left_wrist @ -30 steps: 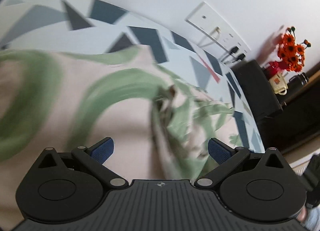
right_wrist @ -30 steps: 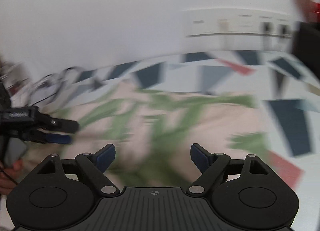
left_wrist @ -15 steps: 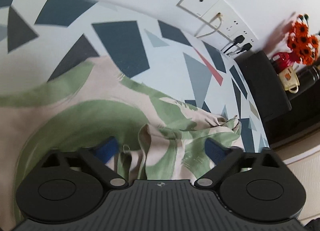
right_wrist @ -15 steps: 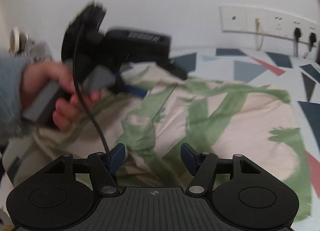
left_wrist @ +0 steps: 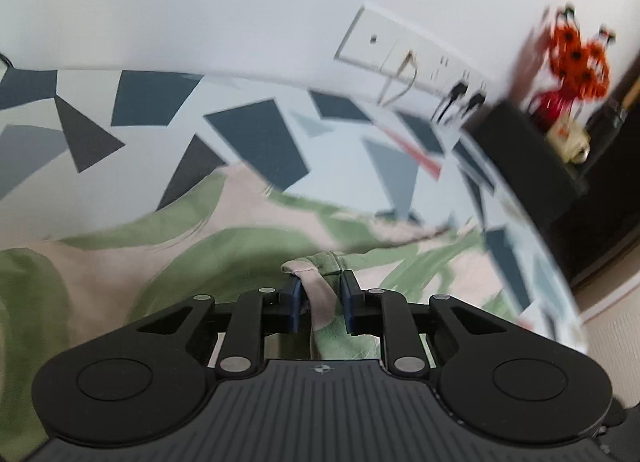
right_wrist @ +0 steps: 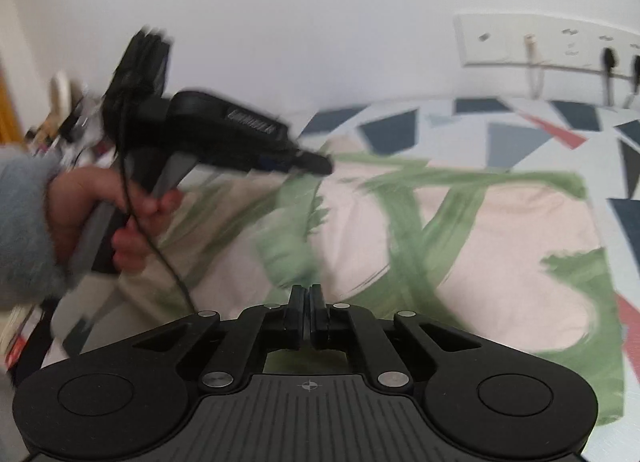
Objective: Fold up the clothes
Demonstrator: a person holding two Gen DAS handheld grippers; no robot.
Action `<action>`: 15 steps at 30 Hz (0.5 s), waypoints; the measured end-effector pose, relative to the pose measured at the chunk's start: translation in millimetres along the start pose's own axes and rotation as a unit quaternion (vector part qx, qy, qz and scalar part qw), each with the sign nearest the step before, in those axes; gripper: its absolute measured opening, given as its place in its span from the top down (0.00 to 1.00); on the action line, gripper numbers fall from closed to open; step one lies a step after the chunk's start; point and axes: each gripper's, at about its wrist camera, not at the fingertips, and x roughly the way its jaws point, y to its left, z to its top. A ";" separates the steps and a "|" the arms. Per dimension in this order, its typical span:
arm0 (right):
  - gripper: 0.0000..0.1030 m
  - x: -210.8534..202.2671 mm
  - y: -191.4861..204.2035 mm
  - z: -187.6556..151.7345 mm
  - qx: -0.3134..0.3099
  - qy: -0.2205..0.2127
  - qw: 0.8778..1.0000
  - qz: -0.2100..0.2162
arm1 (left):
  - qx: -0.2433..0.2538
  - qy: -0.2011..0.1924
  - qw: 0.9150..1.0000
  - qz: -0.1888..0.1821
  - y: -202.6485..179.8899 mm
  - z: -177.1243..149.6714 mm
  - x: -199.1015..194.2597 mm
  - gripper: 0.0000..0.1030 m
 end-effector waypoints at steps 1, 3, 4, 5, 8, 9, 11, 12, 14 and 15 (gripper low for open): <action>0.97 6.0 3.0 -3.9 -0.007 0.016 1.000 0.001 | -0.002 0.016 1.000 0.021 3.1 -0.5 6.2 0.62; 0.95 17.6 8.3 -11.7 -0.014 0.045 0.999 -0.001 | -0.019 0.019 0.999 0.041 10.7 -1.9 6.2 0.33; 0.94 21.1 9.5 -13.9 -0.013 0.053 0.999 -0.002 | -0.028 0.010 0.999 0.041 13.9 -2.8 1.3 0.32; 0.91 18.9 8.2 -12.8 -0.008 0.047 0.999 -0.005 | -0.032 0.006 0.999 0.037 15.8 -3.1 -3.7 0.31; 0.71 12.4 4.4 -9.8 0.009 0.031 0.999 -0.013 | -0.030 0.014 0.999 0.027 15.7 -6.2 -18.2 0.29; 0.71 10.2 3.1 -8.8 0.015 0.026 0.999 -0.015 | -0.023 0.016 0.999 0.017 12.4 -9.5 -24.4 0.29; 0.71 8.9 -1.6 -5.0 0.023 0.023 0.999 -0.025 | 0.003 0.019 1.000 -0.005 1.5 -17.1 -36.7 0.29; 0.71 8.9 -4.4 -2.6 0.027 0.025 0.999 -0.030 | 0.020 0.020 0.999 -0.017 -6.2 -21.1 -42.5 0.29; 0.67 6.4 -8.7 1.5 0.036 0.025 0.998 -0.043 | 0.064 0.010 0.997 -0.041 -24.5 -32.2 -54.7 0.30; 0.60 3.8 -11.6 2.9 0.041 0.025 0.997 -0.053 | 0.085 -0.005 0.995 -0.050 -33.4 -39.0 -60.2 0.33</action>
